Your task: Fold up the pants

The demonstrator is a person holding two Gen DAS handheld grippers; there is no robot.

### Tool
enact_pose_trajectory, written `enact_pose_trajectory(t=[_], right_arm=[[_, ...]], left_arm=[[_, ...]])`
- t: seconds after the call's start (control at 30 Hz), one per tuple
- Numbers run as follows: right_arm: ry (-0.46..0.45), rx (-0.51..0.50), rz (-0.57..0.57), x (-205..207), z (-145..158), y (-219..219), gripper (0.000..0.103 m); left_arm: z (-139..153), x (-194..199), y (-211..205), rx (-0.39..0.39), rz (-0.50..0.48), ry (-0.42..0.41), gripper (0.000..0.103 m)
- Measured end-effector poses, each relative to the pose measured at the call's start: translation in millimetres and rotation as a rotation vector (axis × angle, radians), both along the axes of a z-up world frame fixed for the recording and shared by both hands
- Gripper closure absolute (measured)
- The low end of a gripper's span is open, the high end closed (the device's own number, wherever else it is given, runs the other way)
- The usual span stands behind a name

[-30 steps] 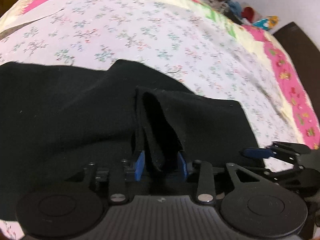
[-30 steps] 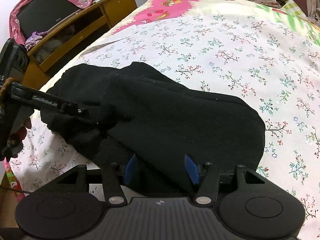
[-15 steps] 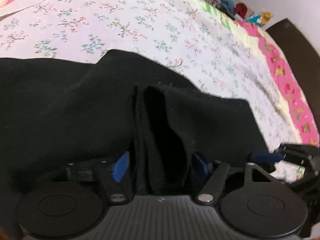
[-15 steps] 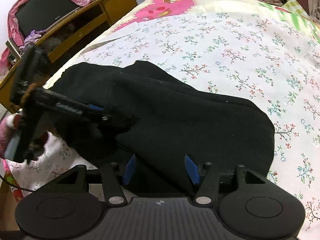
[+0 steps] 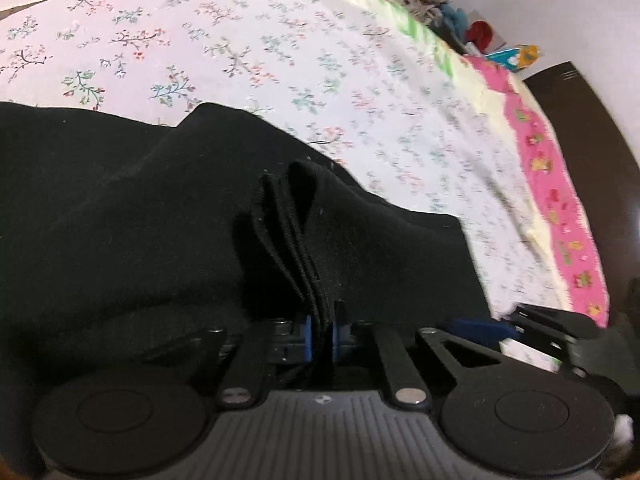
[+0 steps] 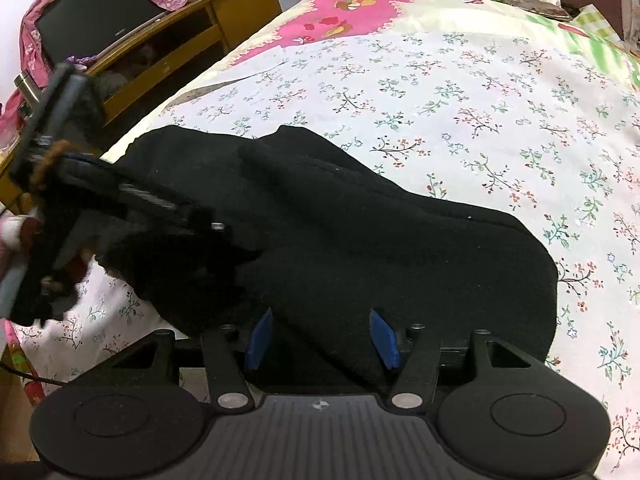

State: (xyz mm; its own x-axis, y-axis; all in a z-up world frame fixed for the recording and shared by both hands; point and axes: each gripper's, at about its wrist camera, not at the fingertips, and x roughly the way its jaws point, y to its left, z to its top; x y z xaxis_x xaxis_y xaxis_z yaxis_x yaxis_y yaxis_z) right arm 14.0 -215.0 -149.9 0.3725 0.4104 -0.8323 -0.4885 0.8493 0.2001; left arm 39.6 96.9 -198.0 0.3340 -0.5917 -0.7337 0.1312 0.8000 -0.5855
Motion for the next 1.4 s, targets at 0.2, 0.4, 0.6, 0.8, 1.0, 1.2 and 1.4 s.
enact_pose_trajectory(t=[0.2, 0.4, 0.6, 0.8, 1.0, 1.2, 1.4], right_arm=[[-0.024, 0.039, -0.027, 0, 13, -3, 0.062], [-0.020, 0.064, -0.047, 5, 14, -5, 0.062], [-0.071, 0.023, -0.132, 12, 21, -29, 0.062], [-0.112, -0.008, -0.303, 28, 17, -69, 0.061], [0.033, 0.065, -0.298, 50, -19, -68, 0.057], [0.114, 0.088, -0.126, 11, -35, -28, 0.056], [-0.028, 0.094, -0.244, 44, -1, -75, 0.058]], left_arm=[[14, -16, 24, -0.008, 0.054, 0.016, 0.085], [-12, -18, 38, 0.107, 0.126, 0.068, 0.092], [24, -22, 26, 0.145, 0.093, -0.085, 0.092], [32, -1, -25, 0.060, -0.022, -0.170, 0.087], [-10, 10, -77, 0.173, -0.170, -0.082, 0.080], [-29, 11, -62, 0.153, -0.126, -0.002, 0.085], [-31, 7, -64, 0.171, -0.124, 0.006, 0.085]])
